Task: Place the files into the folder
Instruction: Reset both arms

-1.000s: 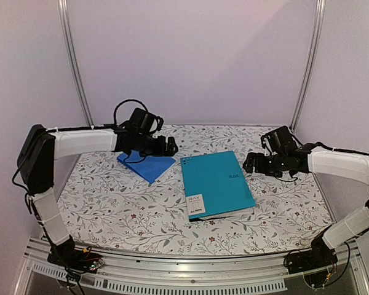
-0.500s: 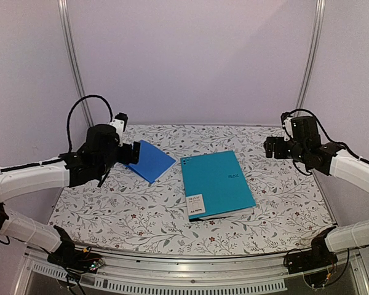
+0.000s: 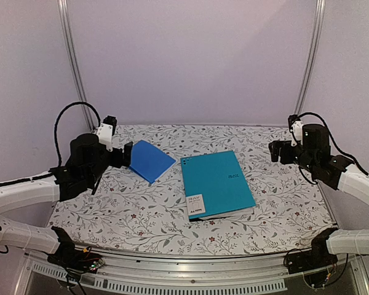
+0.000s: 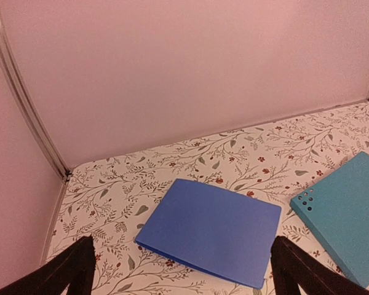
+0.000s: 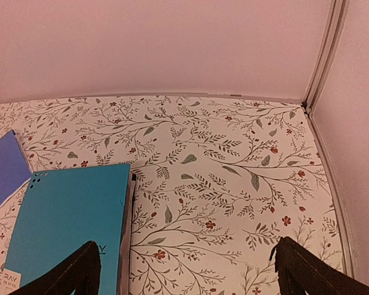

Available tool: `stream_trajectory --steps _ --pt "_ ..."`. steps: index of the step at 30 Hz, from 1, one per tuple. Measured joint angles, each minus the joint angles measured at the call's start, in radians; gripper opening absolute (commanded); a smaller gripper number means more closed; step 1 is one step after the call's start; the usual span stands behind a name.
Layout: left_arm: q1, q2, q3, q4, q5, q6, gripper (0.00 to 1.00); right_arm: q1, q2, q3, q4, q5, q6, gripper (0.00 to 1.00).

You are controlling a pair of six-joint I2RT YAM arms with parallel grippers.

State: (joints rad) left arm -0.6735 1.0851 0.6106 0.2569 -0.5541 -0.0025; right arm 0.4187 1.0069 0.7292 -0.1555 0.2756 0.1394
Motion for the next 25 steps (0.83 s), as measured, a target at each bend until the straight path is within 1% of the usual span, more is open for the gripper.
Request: stream_trajectory --steps 12,25 --pt "0.006 0.058 0.025 -0.017 0.07 -0.032 1.0 0.0 -0.043 -0.023 0.015 -0.041 -0.01 0.99" --pt "0.012 0.066 0.028 -0.037 0.075 -0.032 1.0 0.0 -0.042 -0.023 0.022 -0.054 -0.01 0.99"
